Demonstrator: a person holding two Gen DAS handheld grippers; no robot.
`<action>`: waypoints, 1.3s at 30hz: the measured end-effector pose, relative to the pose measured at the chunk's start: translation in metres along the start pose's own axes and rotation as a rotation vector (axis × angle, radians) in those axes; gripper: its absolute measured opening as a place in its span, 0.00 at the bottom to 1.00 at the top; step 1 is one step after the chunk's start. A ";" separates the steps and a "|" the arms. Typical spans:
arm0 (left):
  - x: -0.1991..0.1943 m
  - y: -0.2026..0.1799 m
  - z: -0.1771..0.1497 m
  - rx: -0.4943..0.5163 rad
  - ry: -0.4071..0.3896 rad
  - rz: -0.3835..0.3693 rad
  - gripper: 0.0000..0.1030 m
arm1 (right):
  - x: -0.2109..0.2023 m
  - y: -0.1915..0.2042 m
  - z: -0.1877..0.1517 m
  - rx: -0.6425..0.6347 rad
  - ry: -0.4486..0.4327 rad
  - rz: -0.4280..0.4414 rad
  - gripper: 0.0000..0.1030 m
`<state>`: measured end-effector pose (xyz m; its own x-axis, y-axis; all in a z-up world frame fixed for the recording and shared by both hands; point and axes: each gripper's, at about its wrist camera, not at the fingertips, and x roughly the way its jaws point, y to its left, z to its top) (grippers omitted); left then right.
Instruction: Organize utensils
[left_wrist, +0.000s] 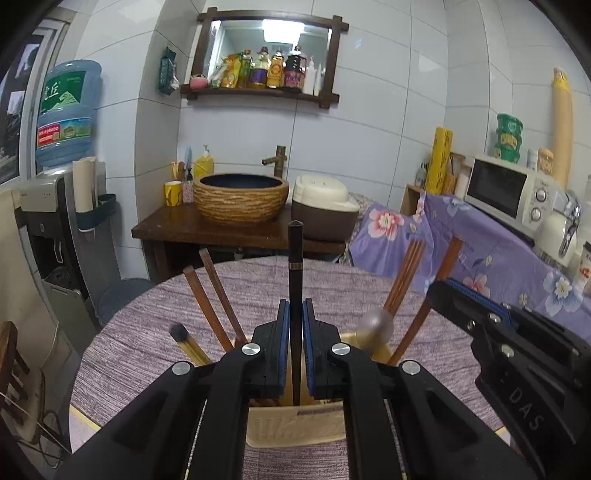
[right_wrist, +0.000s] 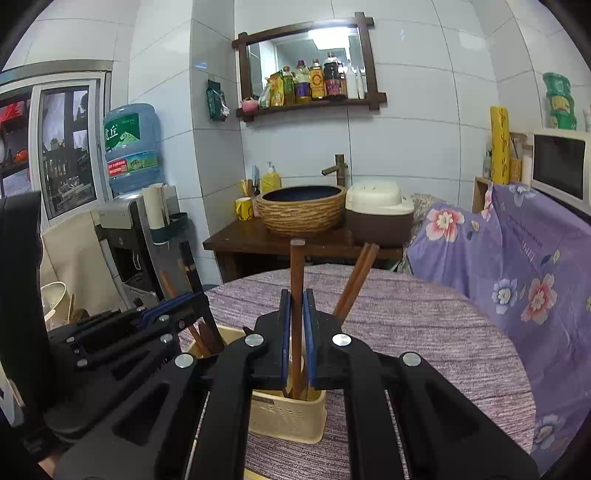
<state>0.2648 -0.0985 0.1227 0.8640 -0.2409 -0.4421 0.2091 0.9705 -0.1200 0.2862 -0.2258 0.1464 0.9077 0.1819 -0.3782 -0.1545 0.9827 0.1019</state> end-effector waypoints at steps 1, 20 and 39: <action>0.002 0.000 -0.003 0.003 0.009 -0.001 0.08 | 0.002 -0.002 -0.002 0.006 0.006 0.001 0.07; -0.085 0.028 -0.056 0.063 -0.134 -0.058 0.95 | -0.065 -0.025 -0.050 -0.025 -0.050 -0.095 0.84; -0.159 0.055 -0.193 -0.057 -0.093 -0.032 0.95 | -0.165 0.027 -0.230 -0.084 0.016 -0.112 0.93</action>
<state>0.0506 -0.0091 0.0146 0.8966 -0.2674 -0.3531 0.2135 0.9594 -0.1842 0.0423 -0.2215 -0.0001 0.9146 0.0709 -0.3980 -0.0856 0.9961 -0.0193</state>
